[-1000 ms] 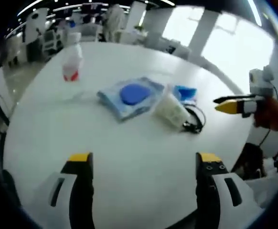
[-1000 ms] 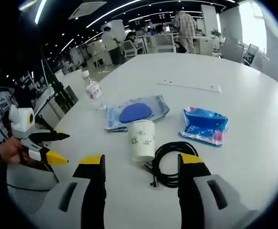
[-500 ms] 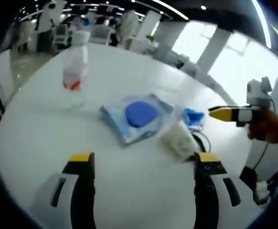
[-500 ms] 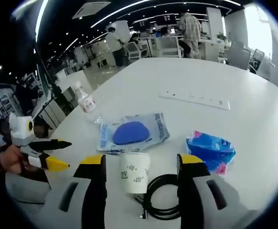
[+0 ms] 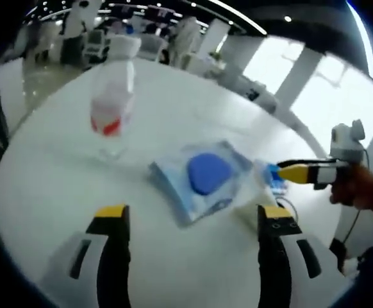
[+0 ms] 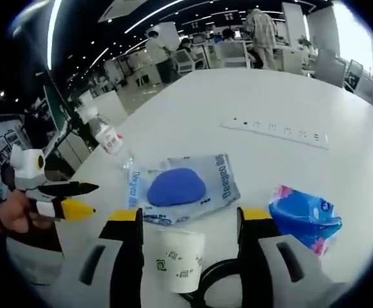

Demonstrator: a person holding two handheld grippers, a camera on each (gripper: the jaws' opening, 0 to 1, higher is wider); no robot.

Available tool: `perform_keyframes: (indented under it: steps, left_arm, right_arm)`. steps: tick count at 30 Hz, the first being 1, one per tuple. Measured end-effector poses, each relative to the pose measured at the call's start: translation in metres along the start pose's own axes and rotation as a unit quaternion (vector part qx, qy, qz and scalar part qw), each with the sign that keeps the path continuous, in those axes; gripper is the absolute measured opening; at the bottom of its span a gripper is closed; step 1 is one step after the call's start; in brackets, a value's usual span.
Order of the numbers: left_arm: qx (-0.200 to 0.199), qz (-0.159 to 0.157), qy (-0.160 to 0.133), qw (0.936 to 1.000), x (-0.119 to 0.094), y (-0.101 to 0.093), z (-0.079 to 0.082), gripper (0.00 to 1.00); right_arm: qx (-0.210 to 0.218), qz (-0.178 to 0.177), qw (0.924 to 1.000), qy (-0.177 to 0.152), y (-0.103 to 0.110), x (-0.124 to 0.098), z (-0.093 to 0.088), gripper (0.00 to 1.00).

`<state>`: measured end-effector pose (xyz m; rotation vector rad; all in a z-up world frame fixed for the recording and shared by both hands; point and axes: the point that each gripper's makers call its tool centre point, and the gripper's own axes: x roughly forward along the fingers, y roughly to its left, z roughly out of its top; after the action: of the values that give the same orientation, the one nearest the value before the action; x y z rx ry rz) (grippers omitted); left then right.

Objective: Arrange the tabletop items into an orderly group along one side of the table until the central work area is clear of visible clutter.

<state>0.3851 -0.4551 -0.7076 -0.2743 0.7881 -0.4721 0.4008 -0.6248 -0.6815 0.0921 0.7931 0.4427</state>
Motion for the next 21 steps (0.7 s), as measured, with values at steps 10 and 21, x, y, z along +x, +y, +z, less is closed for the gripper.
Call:
perform_keyframes:
  steps: [10, 21]
  left_arm:
    - [-0.041, -0.010, -0.003, 0.9991, 0.013, -0.002, 0.003, 0.77]
    - [-0.060, -0.020, 0.002, 0.9980, 0.029, -0.007, 0.001, 0.68]
  right_arm:
    - [-0.014, -0.006, 0.9997, 0.017, -0.012, 0.011, 0.010, 0.59]
    - [-0.009, -0.021, 0.9991, 0.037, -0.032, 0.033, 0.004, 0.57]
